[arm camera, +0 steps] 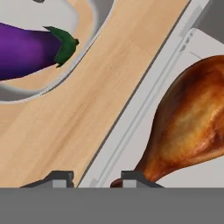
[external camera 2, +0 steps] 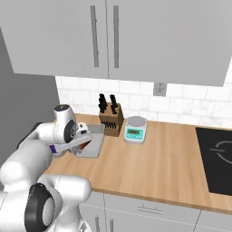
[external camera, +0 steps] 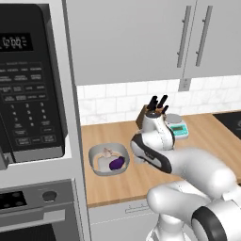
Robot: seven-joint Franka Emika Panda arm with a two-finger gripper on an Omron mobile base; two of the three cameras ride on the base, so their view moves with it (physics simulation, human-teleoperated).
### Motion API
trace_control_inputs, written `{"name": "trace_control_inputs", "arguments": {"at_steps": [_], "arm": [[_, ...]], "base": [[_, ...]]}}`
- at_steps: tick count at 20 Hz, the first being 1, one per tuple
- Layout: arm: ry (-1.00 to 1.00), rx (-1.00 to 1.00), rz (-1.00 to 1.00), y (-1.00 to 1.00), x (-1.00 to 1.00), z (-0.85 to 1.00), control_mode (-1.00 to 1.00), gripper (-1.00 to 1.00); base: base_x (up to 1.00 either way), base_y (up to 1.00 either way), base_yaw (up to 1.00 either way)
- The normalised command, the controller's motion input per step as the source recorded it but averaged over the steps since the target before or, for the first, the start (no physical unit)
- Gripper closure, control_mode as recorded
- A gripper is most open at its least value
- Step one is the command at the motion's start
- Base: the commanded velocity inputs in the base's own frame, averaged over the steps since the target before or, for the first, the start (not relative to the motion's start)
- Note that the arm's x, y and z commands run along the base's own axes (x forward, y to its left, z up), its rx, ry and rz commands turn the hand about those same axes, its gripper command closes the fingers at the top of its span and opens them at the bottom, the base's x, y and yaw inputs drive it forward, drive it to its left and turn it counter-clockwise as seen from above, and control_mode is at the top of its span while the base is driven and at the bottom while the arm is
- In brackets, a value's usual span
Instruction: Take the meat container that has the chicken drumstick and place it on the second highest rack of the freezer. Then take the vegetable container that has the garlic and eggplant and place it on the highest rack of the freezer.
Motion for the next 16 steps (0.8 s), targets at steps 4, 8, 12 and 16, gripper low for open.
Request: {"name": "trace_control_inputs", "arguments": {"at_steps": [4,8,12,16], "arm": [[-0.06,0.0,-0.07,-0.01,-0.21,0.68,-1.0,1.0],[0.0,0.0,-0.08,-0.07,-0.2,0.51,-1.0,1.0],[0.0,0.04,-0.02,-0.42,-0.27,0.4,-1.0,1.0],[0.0,0.07,-0.03,-0.68,-0.25,0.29,-1.0,1.0]], "base": [[0.0,0.0,0.0],[0.0,0.0,0.0],[0.0,0.0,0.0],[0.0,0.0,0.0]]}}
